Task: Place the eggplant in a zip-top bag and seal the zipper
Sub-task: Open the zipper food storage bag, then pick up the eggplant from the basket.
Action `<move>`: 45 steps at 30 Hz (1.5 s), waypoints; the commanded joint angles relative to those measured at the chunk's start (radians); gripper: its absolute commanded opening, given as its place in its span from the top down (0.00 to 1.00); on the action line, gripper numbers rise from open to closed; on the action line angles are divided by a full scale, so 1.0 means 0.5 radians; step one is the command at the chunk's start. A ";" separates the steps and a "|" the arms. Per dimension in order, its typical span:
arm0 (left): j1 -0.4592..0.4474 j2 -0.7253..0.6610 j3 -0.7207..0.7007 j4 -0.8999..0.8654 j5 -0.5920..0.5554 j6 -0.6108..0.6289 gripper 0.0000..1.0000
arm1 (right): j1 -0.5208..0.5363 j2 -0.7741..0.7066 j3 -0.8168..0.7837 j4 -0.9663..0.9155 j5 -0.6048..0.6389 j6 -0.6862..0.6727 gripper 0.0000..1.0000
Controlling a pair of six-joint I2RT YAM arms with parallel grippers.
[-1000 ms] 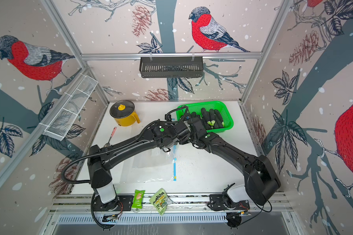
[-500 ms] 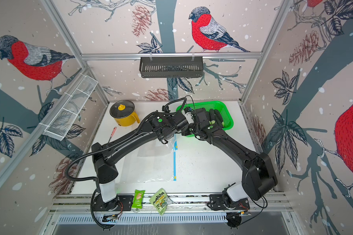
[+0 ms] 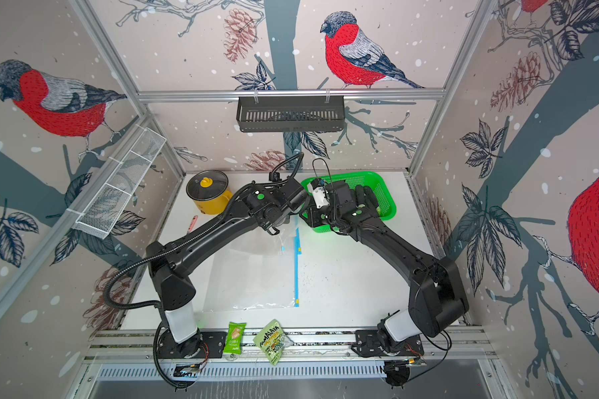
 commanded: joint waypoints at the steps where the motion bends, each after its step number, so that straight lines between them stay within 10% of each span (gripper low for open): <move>1: 0.009 -0.004 0.000 0.012 0.015 0.032 1.00 | -0.103 -0.043 0.029 -0.022 -0.056 -0.057 0.47; 13: 0.043 -0.098 -0.086 0.084 0.033 0.081 1.00 | -0.700 0.037 0.100 -0.052 0.081 -0.152 0.11; 27: 0.043 -0.241 -0.203 -0.094 0.024 0.012 1.00 | -0.862 1.075 0.891 -0.177 0.386 -0.312 0.39; 45: 0.028 -0.304 -0.211 -0.302 0.129 -0.169 1.00 | -0.785 1.481 1.210 -0.223 0.508 -0.386 0.48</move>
